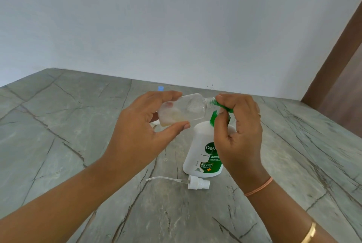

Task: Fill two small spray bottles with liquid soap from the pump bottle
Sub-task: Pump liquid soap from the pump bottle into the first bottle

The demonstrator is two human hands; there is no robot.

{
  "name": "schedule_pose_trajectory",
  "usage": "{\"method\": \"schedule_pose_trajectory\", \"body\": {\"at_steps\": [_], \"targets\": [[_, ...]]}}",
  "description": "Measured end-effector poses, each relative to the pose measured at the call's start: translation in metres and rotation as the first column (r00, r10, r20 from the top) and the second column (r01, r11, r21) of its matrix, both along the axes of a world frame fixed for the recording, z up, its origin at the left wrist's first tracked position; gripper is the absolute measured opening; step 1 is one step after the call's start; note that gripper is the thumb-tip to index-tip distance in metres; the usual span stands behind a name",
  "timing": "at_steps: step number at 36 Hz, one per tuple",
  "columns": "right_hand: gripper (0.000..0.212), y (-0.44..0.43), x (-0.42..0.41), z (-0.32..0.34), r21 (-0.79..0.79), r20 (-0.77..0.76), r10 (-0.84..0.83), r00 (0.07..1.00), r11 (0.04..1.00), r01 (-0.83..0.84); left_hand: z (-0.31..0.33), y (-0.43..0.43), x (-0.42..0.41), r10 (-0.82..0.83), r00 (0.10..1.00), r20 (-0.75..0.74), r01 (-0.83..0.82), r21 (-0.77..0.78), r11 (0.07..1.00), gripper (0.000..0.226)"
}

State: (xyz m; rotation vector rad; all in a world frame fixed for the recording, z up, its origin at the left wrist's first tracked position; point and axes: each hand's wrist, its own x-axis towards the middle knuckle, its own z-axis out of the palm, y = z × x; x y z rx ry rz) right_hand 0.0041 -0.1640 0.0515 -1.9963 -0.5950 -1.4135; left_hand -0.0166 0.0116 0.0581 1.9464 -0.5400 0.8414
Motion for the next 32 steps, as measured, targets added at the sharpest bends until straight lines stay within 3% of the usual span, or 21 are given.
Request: {"method": "schedule_pose_trajectory", "body": {"at_steps": [32], "targets": [[0.021,0.0,-0.002,0.003,0.002,-0.003,0.006,1.0,1.0,-0.006,-0.001,0.002,0.002,-0.016,1.0,0.019,0.016,-0.002,1.0,0.05]]}}
